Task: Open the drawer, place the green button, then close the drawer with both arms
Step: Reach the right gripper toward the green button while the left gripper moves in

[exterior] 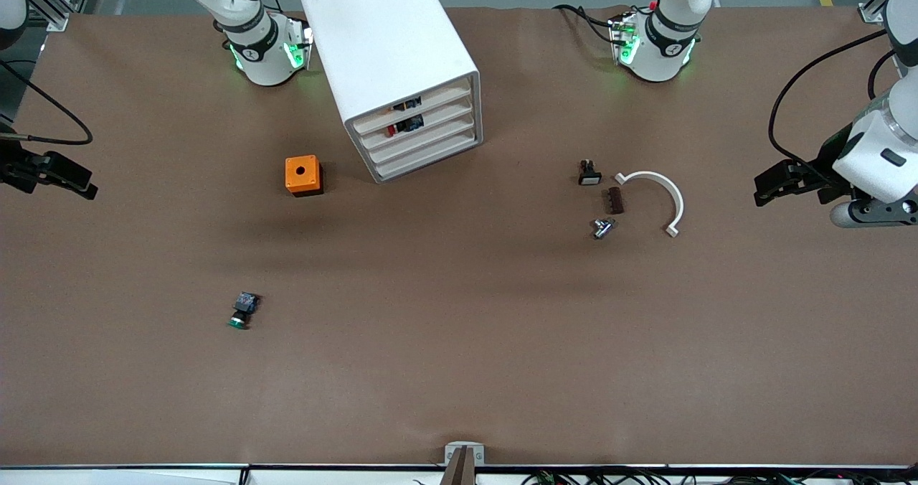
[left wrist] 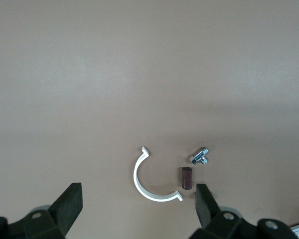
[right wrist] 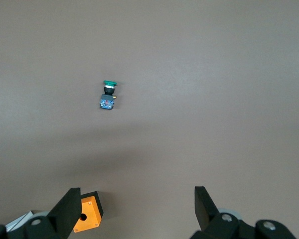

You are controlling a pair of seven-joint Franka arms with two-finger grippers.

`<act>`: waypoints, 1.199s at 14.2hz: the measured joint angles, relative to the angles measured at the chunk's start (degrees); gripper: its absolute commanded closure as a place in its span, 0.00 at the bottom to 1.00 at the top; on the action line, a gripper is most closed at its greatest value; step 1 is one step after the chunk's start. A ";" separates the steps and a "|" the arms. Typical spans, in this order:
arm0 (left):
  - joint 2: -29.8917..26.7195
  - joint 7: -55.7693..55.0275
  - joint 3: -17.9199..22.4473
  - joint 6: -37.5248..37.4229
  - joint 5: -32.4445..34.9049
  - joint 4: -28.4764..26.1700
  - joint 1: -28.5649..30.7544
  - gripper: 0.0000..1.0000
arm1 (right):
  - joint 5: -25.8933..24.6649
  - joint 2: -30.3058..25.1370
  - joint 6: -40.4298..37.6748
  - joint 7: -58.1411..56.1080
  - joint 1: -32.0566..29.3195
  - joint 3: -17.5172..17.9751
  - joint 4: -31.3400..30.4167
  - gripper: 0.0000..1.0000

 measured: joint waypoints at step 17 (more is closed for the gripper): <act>15.16 -0.18 -0.23 1.91 0.00 -0.31 -2.13 0.00 | 5.02 8.58 7.37 0.10 2.51 0.33 -1.43 0.00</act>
